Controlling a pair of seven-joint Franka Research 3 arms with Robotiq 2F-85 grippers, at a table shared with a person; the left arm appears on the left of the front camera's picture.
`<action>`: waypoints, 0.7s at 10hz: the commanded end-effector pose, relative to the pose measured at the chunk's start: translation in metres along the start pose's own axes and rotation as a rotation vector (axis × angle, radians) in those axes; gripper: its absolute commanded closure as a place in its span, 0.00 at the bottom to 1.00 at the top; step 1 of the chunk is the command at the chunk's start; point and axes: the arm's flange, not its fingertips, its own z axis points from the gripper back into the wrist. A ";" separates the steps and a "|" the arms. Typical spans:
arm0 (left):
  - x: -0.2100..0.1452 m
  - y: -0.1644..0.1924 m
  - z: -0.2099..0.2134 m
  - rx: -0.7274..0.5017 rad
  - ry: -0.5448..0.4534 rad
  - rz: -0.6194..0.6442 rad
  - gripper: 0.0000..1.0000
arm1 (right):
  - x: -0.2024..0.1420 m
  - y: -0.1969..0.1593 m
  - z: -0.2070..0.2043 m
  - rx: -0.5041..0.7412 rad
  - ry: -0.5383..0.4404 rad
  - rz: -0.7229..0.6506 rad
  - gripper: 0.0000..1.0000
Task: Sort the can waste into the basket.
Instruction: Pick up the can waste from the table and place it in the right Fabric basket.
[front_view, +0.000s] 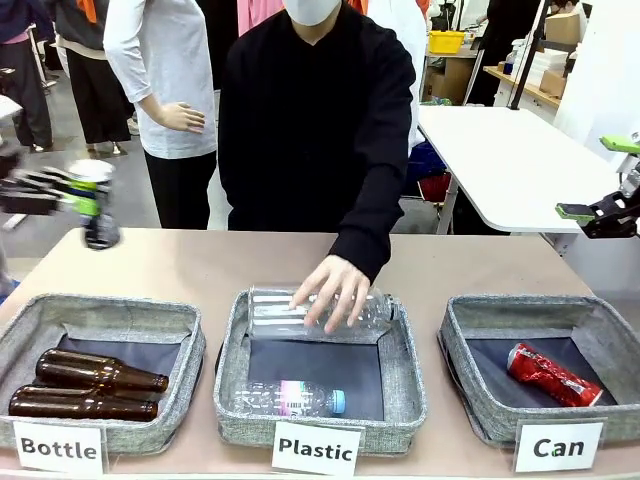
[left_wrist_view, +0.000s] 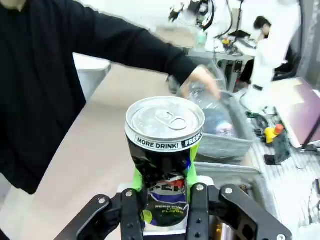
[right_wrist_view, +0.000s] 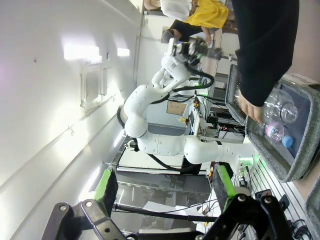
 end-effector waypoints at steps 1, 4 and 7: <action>-0.002 -0.048 0.040 -0.026 -0.018 -0.010 1.00 | 0.000 0.001 0.002 -0.003 0.013 0.022 0.00; -0.018 -0.125 0.101 0.038 -0.018 -0.023 1.00 | 0.000 0.001 0.002 -0.003 0.013 0.022 0.00; -0.019 -0.130 0.113 0.048 -0.023 0.009 1.00 | 0.000 0.001 0.002 -0.003 0.013 0.022 0.00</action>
